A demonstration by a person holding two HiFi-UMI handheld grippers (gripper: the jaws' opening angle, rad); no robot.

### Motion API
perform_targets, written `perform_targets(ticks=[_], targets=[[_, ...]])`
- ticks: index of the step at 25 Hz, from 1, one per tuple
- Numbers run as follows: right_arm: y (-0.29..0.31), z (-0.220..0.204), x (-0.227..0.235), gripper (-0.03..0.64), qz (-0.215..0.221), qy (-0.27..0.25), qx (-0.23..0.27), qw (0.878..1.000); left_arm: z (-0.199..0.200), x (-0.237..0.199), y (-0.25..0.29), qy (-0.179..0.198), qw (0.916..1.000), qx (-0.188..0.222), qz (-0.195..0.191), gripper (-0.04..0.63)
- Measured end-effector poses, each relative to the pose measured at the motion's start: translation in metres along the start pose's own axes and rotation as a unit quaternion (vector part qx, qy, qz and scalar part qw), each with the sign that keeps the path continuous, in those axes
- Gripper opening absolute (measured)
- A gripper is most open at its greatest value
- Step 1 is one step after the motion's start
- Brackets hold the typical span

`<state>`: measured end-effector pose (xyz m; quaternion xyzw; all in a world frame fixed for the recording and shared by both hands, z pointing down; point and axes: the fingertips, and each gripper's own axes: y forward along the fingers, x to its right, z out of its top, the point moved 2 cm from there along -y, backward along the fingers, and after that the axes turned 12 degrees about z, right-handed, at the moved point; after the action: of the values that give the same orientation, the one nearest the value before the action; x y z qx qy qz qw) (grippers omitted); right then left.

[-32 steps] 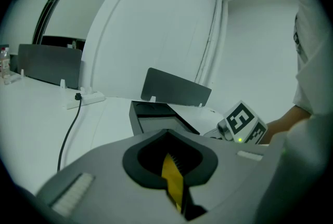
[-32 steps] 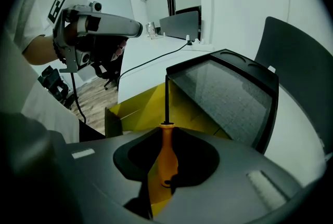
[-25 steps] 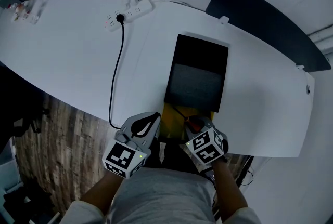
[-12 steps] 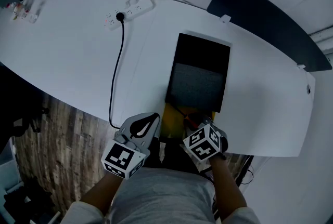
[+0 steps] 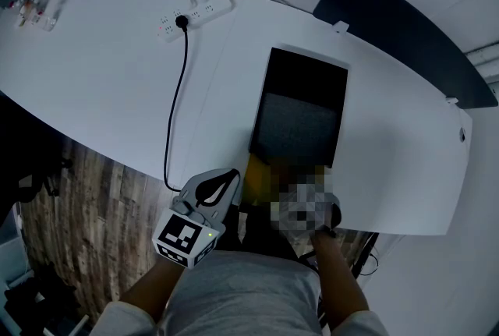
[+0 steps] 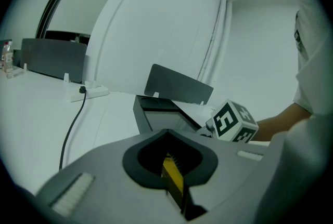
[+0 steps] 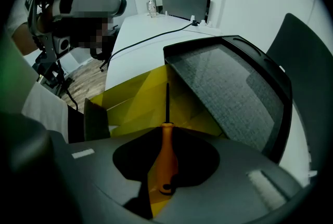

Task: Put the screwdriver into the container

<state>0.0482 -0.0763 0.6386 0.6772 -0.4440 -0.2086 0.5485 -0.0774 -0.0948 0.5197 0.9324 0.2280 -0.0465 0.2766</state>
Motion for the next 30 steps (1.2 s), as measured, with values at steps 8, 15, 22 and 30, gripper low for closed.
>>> perform_targets(ticks=[8, 15, 22, 30], targets=[[0.002, 0.0, 0.0, 0.091, -0.003, -0.002, -0.009, 1.0, -0.004, -0.005, -0.002, 0.0, 1.0, -0.004, 0.003, 0.0], [0.003, 0.0, -0.001, 0.094, -0.009, -0.007, -0.016, 1.0, -0.004, -0.004, -0.002, 0.001, 1.0, -0.006, -0.003, 0.0], [0.0, 0.003, -0.002, 0.101, -0.013, -0.006, -0.004, 1.0, -0.002, -0.002, -0.004, 0.003, 1.0, -0.003, -0.008, 0.0], [-0.014, 0.01, -0.003, 0.115, -0.012, 0.004, 0.031, 0.999, 0.001, 0.002, -0.008, 0.009, 0.9999, -0.003, -0.012, 0.0]])
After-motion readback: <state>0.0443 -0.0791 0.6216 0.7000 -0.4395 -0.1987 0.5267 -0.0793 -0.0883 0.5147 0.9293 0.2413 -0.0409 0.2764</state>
